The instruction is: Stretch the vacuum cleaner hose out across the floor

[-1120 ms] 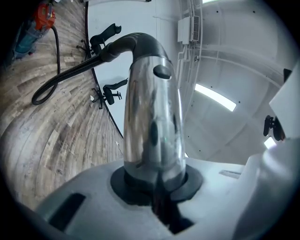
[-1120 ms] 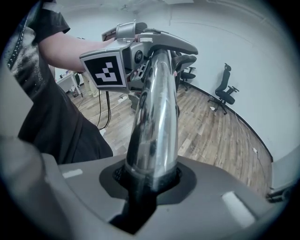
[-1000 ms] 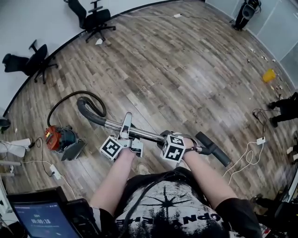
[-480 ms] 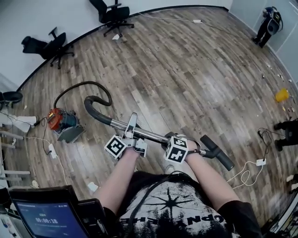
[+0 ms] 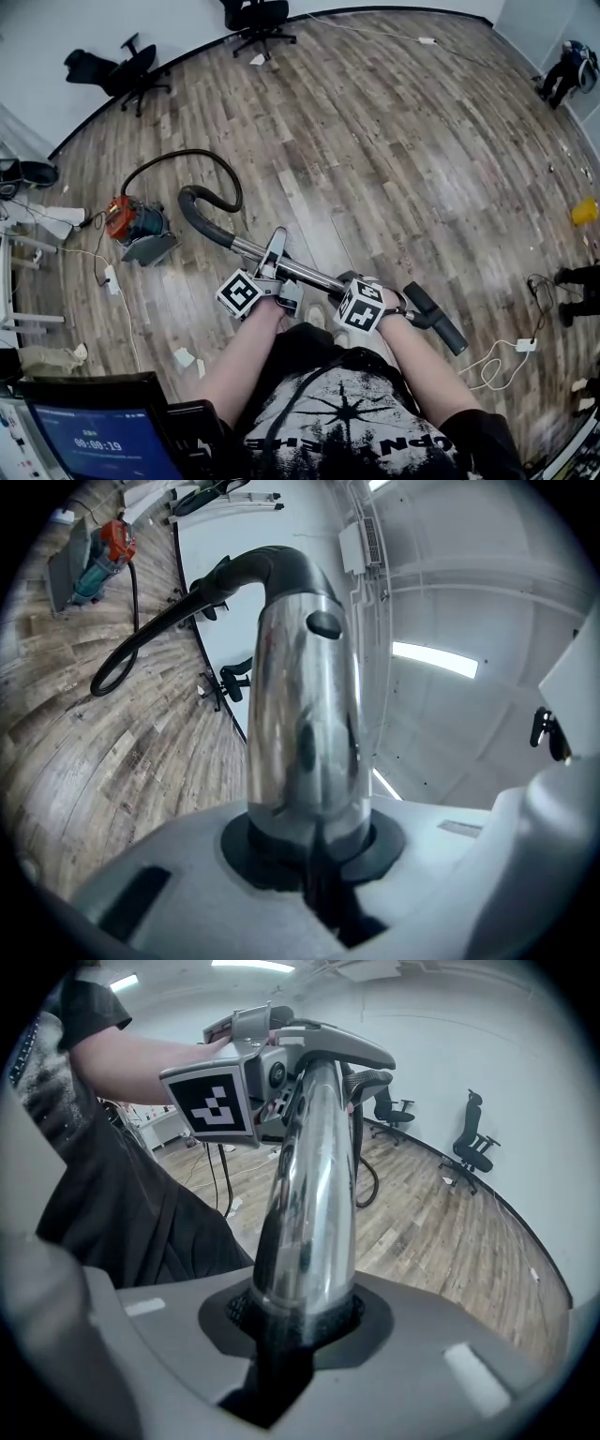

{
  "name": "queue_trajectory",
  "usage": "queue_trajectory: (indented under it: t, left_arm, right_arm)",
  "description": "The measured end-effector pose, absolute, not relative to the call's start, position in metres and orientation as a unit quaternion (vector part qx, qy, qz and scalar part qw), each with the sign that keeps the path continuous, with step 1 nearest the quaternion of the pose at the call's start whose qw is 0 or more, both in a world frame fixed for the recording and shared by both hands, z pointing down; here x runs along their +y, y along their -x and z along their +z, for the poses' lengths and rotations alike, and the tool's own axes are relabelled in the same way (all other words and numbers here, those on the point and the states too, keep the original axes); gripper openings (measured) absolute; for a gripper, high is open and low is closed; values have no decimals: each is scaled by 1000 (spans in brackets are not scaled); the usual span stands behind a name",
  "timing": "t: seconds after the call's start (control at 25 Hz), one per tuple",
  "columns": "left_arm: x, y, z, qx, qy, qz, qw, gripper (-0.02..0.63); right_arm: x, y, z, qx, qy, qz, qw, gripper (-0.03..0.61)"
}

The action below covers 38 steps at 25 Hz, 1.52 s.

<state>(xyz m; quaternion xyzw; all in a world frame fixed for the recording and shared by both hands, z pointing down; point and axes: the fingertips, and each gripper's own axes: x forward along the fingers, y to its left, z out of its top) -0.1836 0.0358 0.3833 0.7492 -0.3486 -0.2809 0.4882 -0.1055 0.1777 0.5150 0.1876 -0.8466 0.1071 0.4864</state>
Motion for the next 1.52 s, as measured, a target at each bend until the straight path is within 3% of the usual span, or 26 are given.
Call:
queue_trajectory:
  t: [0.68, 1.32, 1.52]
  left_arm:
    - [-39, 188, 396, -353, -732, -314, 490, 42]
    - [-56, 80, 397, -432, -683, -364, 464, 42]
    - [-53, 84, 400, -471, -680, -340, 447, 43]
  right_arm:
    - [100, 104, 528, -846, -154, 104, 499, 94]
    - [69, -26, 530, -867, -42, 68, 492, 95]
    - [74, -28, 529, -873, -8, 78, 480, 95]
